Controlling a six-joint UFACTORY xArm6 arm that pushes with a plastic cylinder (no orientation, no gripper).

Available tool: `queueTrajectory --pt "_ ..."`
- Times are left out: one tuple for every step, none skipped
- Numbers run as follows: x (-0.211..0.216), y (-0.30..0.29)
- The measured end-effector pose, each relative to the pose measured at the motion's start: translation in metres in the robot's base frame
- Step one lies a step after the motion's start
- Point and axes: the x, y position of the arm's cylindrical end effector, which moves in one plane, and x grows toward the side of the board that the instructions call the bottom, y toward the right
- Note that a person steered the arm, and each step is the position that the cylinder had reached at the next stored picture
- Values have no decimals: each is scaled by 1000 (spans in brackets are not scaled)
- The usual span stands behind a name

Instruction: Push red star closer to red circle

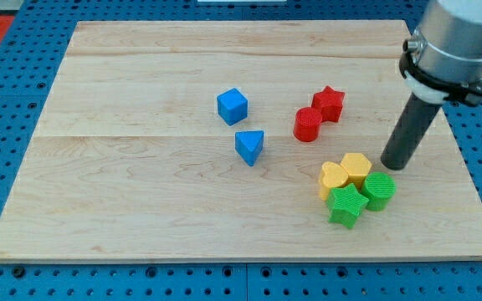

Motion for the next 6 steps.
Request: queueTrajectory --pt "-39 11" --pt "-82 11" --pt "-121 -9" --pt "-146 -65" --pt "-118 -78" --pt "-85 -83"
